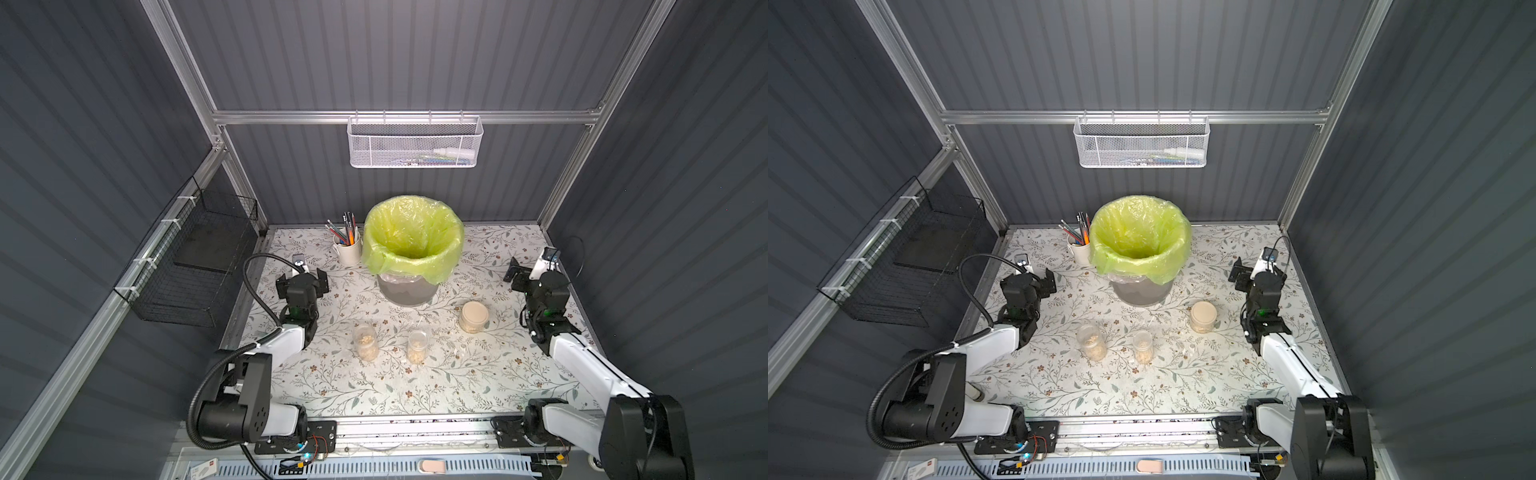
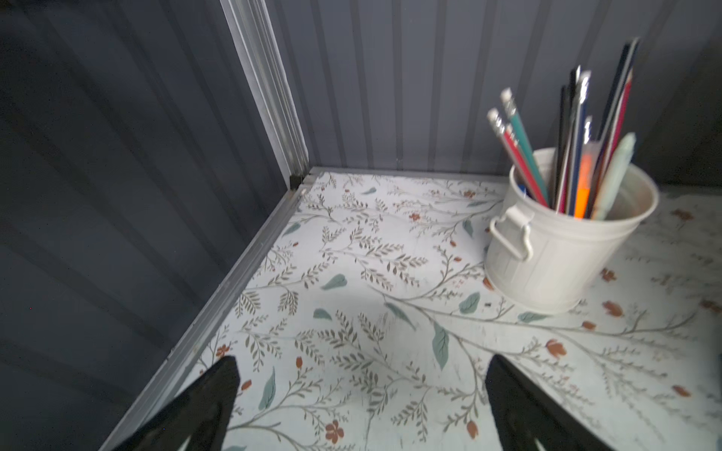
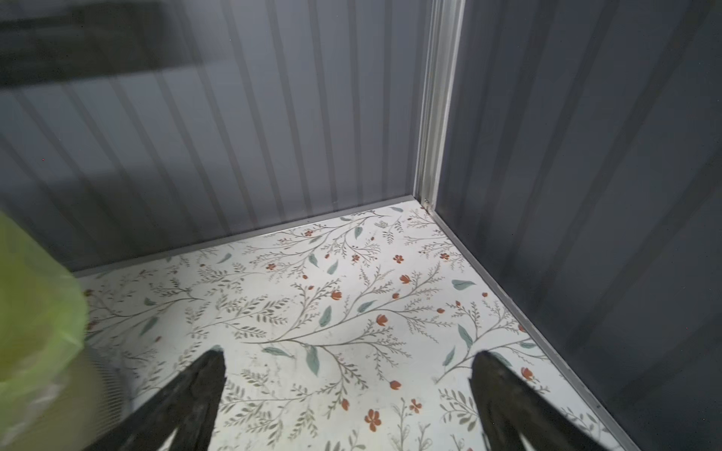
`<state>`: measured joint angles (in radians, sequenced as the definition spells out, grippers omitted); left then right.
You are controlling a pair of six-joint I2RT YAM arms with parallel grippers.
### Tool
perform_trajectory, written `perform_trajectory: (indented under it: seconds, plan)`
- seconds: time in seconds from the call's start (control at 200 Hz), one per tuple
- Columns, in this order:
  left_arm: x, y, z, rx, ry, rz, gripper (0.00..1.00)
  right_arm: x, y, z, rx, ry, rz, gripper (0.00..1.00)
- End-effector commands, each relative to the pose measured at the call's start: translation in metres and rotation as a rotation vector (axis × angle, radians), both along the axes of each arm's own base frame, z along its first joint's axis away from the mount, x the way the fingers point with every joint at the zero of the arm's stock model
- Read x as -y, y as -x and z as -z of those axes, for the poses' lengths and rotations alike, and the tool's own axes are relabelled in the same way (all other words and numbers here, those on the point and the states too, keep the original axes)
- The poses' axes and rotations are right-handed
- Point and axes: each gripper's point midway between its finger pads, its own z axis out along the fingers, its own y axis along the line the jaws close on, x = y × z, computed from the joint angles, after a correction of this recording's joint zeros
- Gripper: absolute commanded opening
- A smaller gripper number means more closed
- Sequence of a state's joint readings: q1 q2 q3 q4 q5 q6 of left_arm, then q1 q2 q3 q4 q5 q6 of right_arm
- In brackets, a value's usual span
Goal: Empty expired oatmeal from jars
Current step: Pick up the jar from the center of the board.
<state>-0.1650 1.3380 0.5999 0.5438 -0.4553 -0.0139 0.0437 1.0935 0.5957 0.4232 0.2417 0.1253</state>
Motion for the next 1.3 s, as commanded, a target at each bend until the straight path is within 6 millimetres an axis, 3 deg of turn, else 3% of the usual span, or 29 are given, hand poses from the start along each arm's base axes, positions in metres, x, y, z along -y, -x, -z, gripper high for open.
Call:
perform_trajectory:
  seconds: [0.0, 0.125, 0.2, 0.41, 0.575, 0.745, 0.936, 1.296]
  plan:
    - [0.009, 0.015, -0.007, -0.046, 0.098, 0.036, 1.0, -0.016, 0.013, 0.019, -0.142, -0.062, -0.062, 0.99]
    - [0.021, 0.028, -0.032, -0.053, 0.2, 0.087, 1.0, -0.029, 0.024, 0.007, -0.159, -0.145, -0.113, 0.99]
    - [0.017, 0.038, -0.048, -0.073, 0.242, 0.056, 1.0, -0.033, 0.031, 0.001, -0.171, -0.194, -0.125, 0.99]
    - [0.01, 0.066, -0.08, -0.094, 0.365, -0.011, 1.0, -0.04, 0.049, 0.013, -0.335, -0.343, -0.1, 0.99]
    - [0.011, 0.081, -0.074, -0.101, 0.467, -0.034, 1.0, -0.055, 0.062, 0.025, -0.55, -0.402, -0.135, 0.99]
    - [0.024, 0.088, -0.069, -0.157, 0.428, 0.057, 1.0, -0.072, 0.086, 0.044, -0.676, -0.483, -0.176, 0.99]
    - [0.045, 0.096, -0.073, -0.111, 0.424, 0.213, 1.0, -0.081, 0.102, 0.073, -0.826, -0.443, -0.183, 0.99]
    - [0.083, 0.097, -0.064, -0.119, 0.465, 0.385, 1.0, -0.101, 0.102, 0.111, -0.994, -0.358, -0.195, 0.99]
